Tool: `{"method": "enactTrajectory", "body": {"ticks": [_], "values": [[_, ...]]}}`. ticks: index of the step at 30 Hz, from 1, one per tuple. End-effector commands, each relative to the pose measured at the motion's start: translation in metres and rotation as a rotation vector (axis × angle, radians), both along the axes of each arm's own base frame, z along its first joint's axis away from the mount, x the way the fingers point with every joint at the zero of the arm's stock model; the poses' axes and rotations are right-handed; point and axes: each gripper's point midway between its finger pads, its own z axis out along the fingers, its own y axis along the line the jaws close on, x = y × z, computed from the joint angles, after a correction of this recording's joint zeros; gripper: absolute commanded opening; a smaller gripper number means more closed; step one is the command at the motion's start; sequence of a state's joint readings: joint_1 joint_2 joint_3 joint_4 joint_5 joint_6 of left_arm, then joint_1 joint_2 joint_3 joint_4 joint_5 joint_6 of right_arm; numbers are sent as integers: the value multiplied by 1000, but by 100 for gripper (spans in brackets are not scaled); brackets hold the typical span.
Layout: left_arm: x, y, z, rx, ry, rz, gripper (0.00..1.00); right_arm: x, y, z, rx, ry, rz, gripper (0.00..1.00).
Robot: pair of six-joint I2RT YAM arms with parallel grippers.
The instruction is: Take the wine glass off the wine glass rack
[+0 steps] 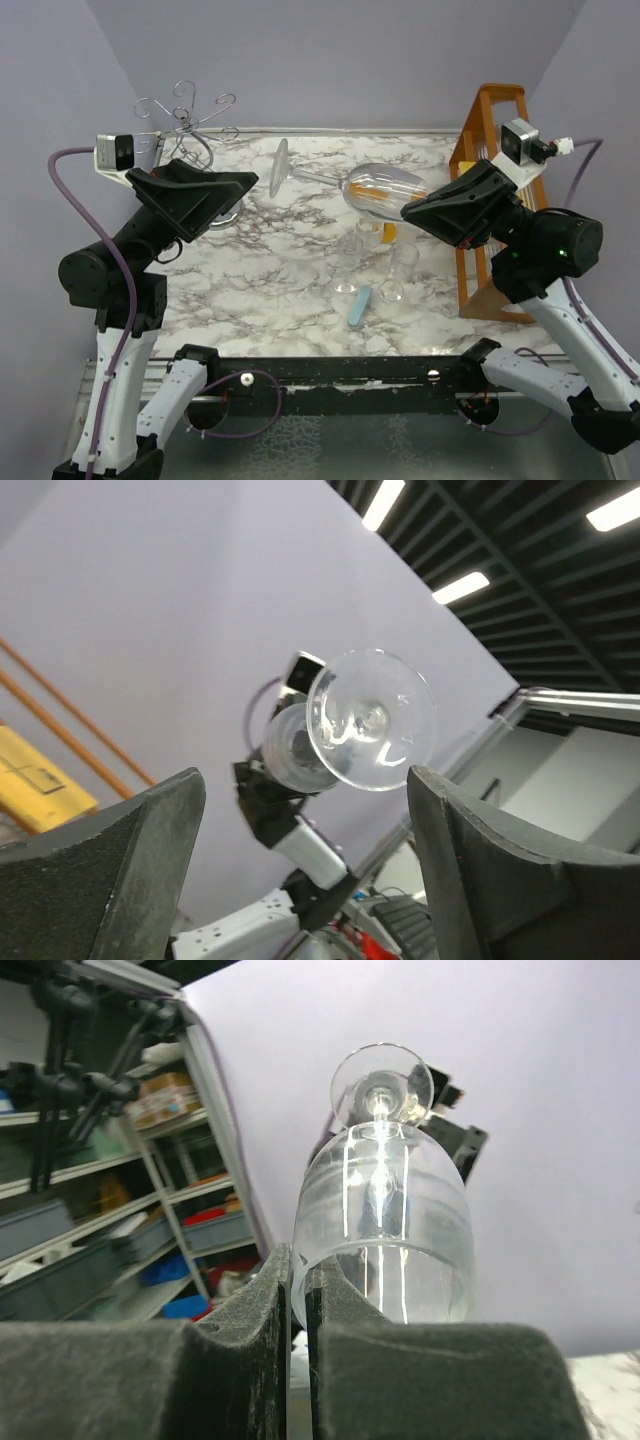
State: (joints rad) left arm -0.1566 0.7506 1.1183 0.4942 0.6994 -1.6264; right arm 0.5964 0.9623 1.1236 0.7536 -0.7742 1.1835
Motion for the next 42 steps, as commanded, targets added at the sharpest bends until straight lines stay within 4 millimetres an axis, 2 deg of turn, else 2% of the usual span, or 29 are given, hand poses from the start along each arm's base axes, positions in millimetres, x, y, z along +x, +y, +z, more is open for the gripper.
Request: {"method": "enactTrajectory", "body": {"ticks": [1, 7, 14, 21, 24, 29, 32, 34, 39, 42], "values": [[23, 7, -30, 129, 80, 205, 87, 37, -1, -30, -124, 72, -276, 1], [37, 31, -53, 253, 152, 450, 98, 51, -16, -71, -296, 130, -456, 1], [44, 63, -57, 331, 159, 689, 99, 59, -15, -104, -578, 61, -497, 1], [40, 75, -47, 358, 135, 768, 99, 56, 14, -130, -758, 42, -252, 1], [39, 76, -47, 363, 131, 774, 99, 55, 27, -142, -790, 72, -132, 1], [35, 77, -46, 365, 117, 781, 99, 57, 54, -168, -845, 161, -48, 1], [34, 78, -45, 369, 114, 788, 99, 40, 82, -193, -942, 172, -15, 1], [34, 79, -45, 374, 112, 790, 99, 38, 91, -213, -1040, 182, -46, 1], [33, 80, -48, 385, 117, 800, 99, 42, 97, -266, -1297, 223, -115, 1], [33, 81, -50, 389, 120, 805, 99, 45, 94, -290, -1414, 232, -166, 1]]}}
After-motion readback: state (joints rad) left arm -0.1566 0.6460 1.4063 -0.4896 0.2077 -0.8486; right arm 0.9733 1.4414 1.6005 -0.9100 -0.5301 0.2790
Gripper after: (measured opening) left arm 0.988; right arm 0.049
